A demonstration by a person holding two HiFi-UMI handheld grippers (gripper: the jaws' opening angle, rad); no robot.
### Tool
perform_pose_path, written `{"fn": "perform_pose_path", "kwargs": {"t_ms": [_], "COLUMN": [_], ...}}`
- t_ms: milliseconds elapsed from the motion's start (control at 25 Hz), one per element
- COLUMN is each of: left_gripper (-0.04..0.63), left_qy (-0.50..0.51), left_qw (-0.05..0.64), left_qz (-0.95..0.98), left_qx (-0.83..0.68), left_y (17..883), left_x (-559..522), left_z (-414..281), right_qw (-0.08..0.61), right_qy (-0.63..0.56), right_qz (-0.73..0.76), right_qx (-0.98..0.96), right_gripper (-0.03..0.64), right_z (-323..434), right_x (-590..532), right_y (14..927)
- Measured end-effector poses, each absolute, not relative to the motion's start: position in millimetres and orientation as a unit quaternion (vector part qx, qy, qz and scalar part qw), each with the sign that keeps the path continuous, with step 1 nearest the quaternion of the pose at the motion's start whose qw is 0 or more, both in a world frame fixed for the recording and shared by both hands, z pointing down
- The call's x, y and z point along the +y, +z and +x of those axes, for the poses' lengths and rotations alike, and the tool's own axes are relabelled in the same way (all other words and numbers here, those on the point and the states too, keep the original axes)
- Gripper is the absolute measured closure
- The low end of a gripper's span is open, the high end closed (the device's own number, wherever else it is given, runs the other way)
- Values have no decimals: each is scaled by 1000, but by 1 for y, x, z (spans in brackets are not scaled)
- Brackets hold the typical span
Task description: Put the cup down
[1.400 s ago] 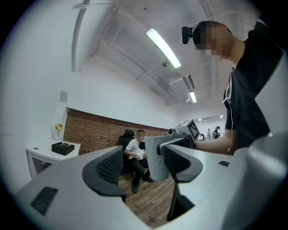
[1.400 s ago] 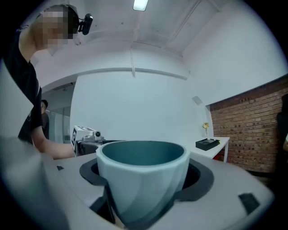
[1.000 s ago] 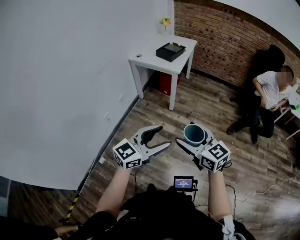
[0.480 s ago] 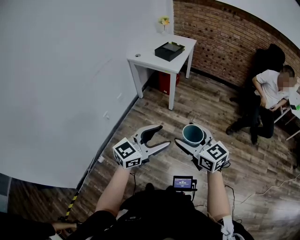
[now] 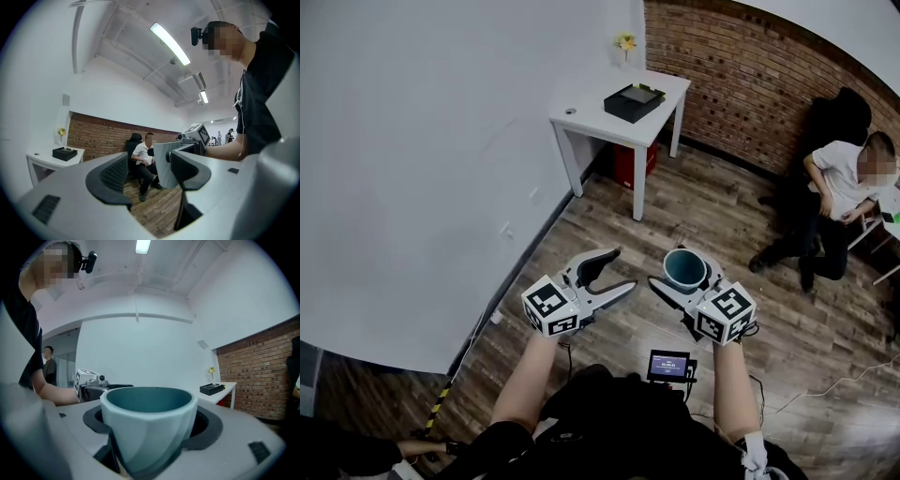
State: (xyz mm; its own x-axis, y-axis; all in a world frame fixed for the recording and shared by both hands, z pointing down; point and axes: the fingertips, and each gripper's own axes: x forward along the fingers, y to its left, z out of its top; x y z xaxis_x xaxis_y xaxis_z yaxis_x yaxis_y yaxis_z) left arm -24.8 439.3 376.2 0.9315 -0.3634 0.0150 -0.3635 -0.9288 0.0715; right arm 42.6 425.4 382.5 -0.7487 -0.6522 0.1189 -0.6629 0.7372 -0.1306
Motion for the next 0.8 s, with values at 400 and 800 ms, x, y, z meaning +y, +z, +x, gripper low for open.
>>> {"fn": "perform_pose_path", "kwargs": {"t_ms": [400,800], "left_gripper": [305,308], "left_qy": [4,2], "left_qw": [43,54], "left_qz": [980,980], "left_qx": [-193,-193], "left_y": [385,402], "left_x": [425,382], "left_z": [-10,-11], "right_qw": [29,37], "right_qy": [96,105], "right_qz": [352,357], "right_qx": [-931,-928], "right_gripper": [218,218], "right_z": [61,65], "right_x": [410,373], "right_y": [393,410]}}
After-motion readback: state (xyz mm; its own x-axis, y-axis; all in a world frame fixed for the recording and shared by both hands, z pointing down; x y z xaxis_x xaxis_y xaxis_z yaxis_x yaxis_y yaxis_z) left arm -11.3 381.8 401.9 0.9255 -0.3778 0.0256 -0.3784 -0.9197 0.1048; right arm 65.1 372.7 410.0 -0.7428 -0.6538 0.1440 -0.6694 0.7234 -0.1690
